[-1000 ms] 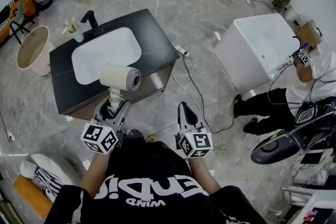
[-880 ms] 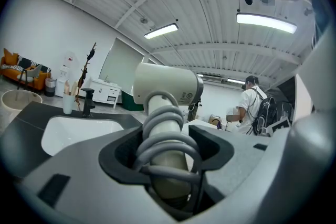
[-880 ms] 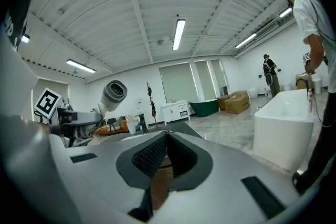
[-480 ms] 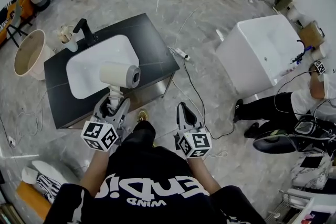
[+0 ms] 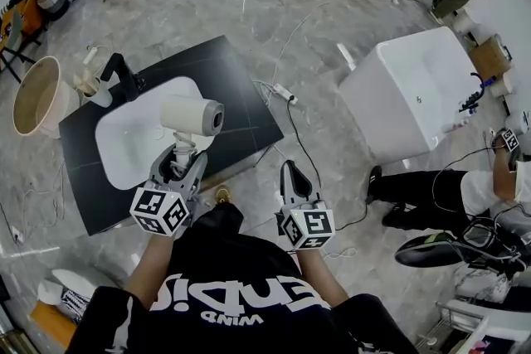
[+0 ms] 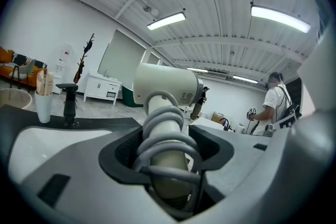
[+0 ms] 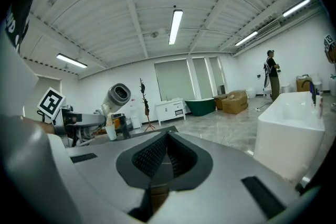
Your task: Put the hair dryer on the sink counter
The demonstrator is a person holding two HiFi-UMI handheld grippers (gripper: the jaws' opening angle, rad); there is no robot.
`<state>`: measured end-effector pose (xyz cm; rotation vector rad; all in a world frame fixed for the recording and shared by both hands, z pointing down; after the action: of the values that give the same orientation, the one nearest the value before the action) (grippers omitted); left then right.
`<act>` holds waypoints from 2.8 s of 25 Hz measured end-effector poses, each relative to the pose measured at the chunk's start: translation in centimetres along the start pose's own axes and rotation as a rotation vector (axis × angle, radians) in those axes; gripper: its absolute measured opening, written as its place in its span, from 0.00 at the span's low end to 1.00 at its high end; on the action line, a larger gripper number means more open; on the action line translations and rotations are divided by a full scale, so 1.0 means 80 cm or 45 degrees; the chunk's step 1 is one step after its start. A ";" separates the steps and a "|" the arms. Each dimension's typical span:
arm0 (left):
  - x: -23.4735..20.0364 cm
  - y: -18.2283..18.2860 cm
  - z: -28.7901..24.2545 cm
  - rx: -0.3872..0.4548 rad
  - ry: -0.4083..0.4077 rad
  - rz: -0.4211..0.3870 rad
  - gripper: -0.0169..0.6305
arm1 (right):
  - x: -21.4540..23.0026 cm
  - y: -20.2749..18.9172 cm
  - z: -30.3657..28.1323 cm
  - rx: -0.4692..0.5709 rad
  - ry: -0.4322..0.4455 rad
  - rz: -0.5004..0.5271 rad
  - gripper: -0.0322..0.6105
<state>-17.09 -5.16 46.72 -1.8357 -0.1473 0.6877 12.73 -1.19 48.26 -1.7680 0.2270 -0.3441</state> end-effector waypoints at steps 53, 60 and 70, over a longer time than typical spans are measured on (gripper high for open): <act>-0.112 -0.061 -0.310 -0.492 0.147 0.000 0.43 | 0.114 0.048 -0.171 -0.066 0.061 0.008 0.09; -0.125 -0.088 -0.322 -0.590 0.187 0.026 0.43 | 0.117 0.047 -0.174 -0.065 0.056 -0.002 0.09; -0.134 -0.106 -0.335 -0.690 0.224 0.005 0.43 | 0.124 0.043 -0.179 -0.079 0.041 -0.008 0.09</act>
<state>-10.04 -28.63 64.20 -2.4049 -0.2306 0.5138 17.08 -18.37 48.77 -1.8254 0.2574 -0.3739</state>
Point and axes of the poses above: the fingertips, and each gripper's own axes: z backward along the fingers, x to its right, y out of its top, the point moved 9 cm from there along z, backward along the fingers, and after that the axes turned 5 degrees about z, right-handed, at the moved point
